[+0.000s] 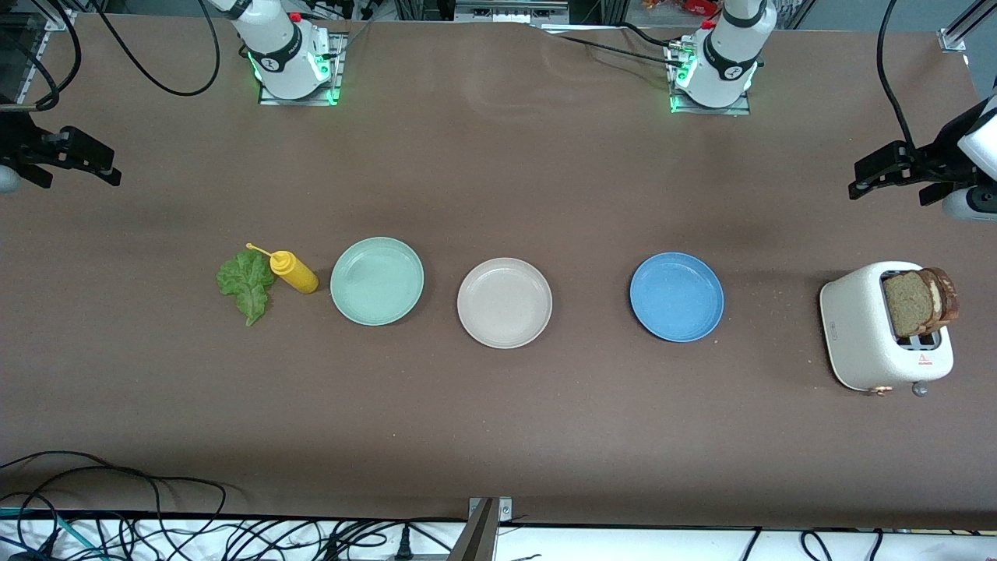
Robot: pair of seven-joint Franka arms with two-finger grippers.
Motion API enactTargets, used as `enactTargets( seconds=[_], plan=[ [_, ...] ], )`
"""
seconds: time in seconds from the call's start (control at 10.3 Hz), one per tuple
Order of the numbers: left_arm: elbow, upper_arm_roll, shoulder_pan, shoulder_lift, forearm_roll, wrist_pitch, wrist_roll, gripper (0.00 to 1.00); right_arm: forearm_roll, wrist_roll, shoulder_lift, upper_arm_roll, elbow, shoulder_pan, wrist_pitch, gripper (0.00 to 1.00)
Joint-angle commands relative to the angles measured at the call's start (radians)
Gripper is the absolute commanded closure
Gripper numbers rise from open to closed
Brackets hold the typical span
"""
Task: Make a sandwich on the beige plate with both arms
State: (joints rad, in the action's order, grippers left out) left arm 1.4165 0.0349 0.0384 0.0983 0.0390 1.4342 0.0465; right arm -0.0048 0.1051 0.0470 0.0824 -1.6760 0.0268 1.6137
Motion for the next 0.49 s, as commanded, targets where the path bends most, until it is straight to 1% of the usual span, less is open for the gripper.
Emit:
enactTargets(
  seconds=[0.0, 0.39],
  plan=[
    [-0.001, -0.001, -0.002, -0.011, 0.012, -0.004, 0.009, 0.00, -0.004, -0.001, 0.017, -0.006, -0.013, 0.002, -0.008, 0.00],
    [-0.001, -0.001, -0.002, -0.011, 0.012, -0.005, 0.009, 0.00, -0.003, 0.005, 0.010, -0.006, 0.012, 0.002, -0.021, 0.00]
  ],
)
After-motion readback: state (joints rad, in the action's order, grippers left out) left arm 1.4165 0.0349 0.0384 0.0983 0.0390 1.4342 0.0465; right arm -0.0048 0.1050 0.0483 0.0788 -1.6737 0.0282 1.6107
